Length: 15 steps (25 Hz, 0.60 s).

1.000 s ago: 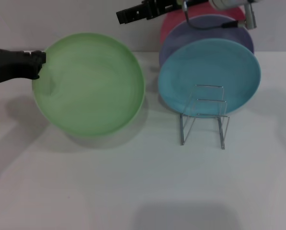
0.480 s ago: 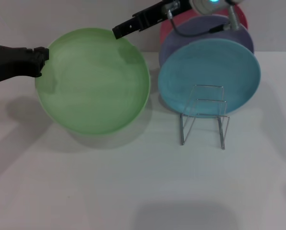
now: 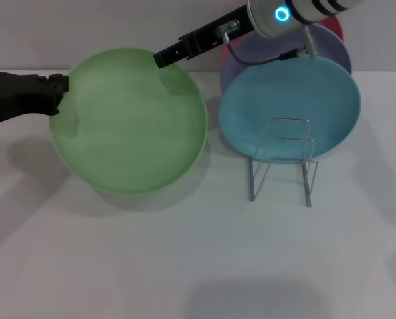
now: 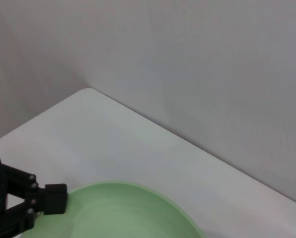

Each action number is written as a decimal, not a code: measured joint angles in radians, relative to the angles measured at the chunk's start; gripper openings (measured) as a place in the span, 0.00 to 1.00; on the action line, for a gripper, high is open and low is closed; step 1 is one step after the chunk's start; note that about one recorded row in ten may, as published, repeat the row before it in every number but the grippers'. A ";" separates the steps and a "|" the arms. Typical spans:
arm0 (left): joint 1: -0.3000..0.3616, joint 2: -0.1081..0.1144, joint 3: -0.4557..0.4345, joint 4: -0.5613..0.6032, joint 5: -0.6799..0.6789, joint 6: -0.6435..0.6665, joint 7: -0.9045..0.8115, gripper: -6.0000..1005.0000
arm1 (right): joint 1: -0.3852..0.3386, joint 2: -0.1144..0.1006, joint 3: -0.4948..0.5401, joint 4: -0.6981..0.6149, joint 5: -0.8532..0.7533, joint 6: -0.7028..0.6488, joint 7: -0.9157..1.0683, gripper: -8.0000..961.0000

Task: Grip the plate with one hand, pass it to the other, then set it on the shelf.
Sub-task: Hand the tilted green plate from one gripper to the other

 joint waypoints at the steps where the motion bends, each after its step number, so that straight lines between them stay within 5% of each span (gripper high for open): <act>1: 0.000 0.000 0.001 -0.001 0.000 0.001 0.000 0.06 | 0.000 0.001 0.000 -0.008 0.000 -0.007 -0.005 0.85; 15: 0.001 0.000 0.009 -0.002 -0.001 0.001 0.000 0.06 | 0.021 0.019 0.000 -0.112 0.017 -0.073 -0.071 0.83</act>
